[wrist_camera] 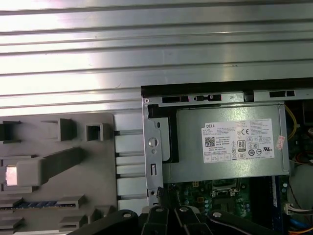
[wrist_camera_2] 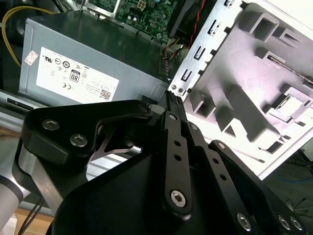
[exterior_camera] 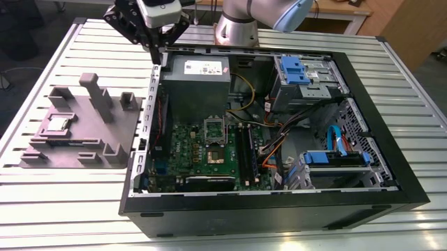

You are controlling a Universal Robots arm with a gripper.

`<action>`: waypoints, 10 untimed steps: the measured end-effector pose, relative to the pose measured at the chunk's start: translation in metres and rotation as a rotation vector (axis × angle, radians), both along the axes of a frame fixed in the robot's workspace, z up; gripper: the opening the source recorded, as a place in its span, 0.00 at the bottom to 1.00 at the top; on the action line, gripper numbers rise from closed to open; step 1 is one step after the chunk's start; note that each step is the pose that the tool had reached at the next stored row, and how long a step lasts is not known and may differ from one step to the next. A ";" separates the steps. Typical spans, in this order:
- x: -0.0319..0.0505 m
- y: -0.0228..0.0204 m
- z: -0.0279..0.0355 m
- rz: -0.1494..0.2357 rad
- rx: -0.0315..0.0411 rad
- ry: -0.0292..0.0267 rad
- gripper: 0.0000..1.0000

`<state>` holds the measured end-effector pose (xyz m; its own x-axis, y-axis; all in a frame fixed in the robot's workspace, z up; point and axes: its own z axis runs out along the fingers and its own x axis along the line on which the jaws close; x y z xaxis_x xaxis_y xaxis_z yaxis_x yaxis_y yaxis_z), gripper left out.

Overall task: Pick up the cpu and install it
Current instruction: 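Reach for the cpu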

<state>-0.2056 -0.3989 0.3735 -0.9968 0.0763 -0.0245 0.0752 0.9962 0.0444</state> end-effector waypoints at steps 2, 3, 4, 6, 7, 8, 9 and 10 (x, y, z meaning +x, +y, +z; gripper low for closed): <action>-0.0006 0.0000 0.0000 0.000 0.0000 0.0000 0.10; -0.0010 0.0000 0.0000 0.000 0.0000 0.0000 0.10; -0.0013 0.0000 0.0000 0.000 0.0000 0.0000 0.10; -0.0019 0.0000 0.0000 0.000 0.0000 0.0000 0.10; -0.0022 0.0000 0.0000 0.000 0.0000 0.0000 0.10; -0.0024 0.0000 0.0000 0.000 0.0000 0.0000 0.10; -0.0027 0.0000 0.0000 0.000 0.0000 0.0000 0.10; -0.0029 0.0000 0.0000 0.000 0.0000 0.0000 0.10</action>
<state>-0.2086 -0.3989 0.3735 -0.9968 0.0762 -0.0244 0.0751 0.9962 0.0444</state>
